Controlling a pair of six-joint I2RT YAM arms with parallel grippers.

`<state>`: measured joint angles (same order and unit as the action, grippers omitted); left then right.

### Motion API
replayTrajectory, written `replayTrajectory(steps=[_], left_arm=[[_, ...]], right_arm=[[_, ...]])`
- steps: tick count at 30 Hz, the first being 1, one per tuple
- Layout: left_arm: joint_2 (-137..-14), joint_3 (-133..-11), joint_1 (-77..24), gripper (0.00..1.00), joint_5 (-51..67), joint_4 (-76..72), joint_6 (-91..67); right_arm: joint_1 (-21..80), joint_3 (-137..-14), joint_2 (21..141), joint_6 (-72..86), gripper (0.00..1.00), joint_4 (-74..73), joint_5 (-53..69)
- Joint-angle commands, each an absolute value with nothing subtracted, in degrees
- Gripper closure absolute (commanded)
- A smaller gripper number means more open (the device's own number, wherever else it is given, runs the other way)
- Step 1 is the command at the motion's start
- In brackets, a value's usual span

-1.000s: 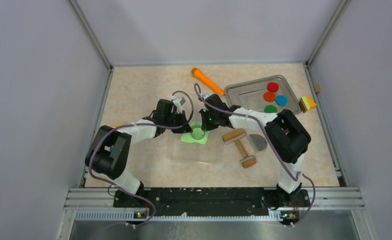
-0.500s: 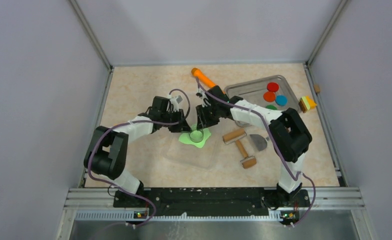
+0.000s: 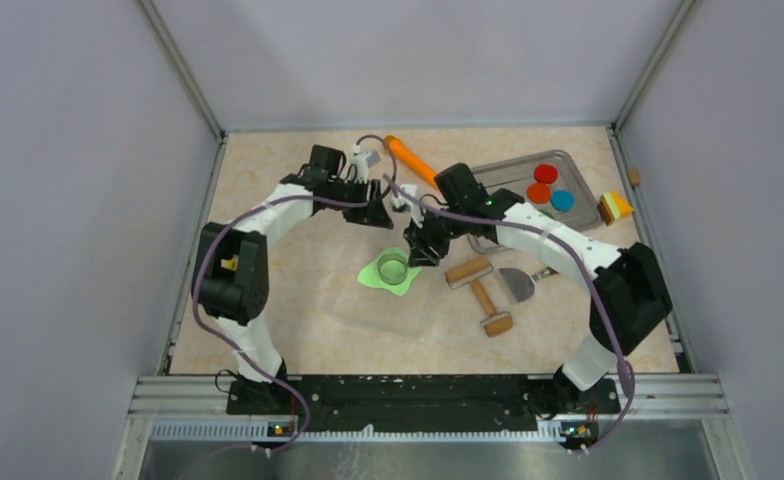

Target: Roll out the dumpling wrappers from the dough

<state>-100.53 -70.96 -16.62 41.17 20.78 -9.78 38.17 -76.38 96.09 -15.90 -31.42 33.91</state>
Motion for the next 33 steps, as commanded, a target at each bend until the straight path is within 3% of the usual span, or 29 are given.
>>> replayTrajectory(steps=[1,5,15,33], left_arm=[[-108.77,-82.3,-17.0,0.49,44.69,40.1,9.13],[-113.86,-88.99,-17.06,0.51,43.03,51.36,17.98],[-117.39,-91.36,-19.5,0.52,46.51,55.65,23.75],[-118.78,-91.03,-20.93,0.74,42.98,50.33,17.79]], right_arm=[[44.61,-69.66,90.07,-49.77,0.57,-30.54,31.13],[48.62,-65.8,90.78,-56.27,0.59,-23.41,25.46],[52.23,-66.66,96.46,-55.61,0.62,-17.48,20.85],[52.58,-69.26,102.23,-56.69,0.73,-17.22,19.76]])
